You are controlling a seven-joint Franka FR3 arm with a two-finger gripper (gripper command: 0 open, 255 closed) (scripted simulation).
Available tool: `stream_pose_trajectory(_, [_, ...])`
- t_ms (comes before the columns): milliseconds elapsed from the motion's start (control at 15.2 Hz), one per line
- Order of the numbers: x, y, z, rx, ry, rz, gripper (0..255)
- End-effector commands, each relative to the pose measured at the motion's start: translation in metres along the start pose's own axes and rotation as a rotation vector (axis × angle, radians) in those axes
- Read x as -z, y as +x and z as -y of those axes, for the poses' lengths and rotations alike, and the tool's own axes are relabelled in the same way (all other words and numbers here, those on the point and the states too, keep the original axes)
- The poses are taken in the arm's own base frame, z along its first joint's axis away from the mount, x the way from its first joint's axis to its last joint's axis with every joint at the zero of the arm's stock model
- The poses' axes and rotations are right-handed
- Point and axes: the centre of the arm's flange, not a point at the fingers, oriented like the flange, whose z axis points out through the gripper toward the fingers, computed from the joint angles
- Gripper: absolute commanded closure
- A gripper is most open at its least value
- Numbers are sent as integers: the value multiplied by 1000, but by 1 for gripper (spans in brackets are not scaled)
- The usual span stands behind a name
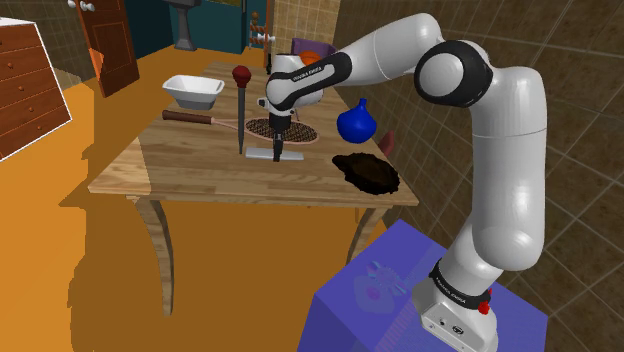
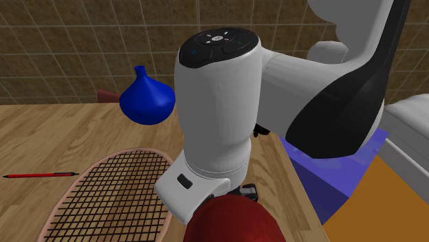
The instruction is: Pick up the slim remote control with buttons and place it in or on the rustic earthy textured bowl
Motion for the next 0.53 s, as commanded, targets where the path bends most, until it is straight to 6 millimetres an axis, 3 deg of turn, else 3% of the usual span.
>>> stream_pose_trajectory(0, [5, 0, 0, 0, 0, 0, 255])
stream_pose_trajectory(462, [42, 0, 0, 0, 0, 0, 255])
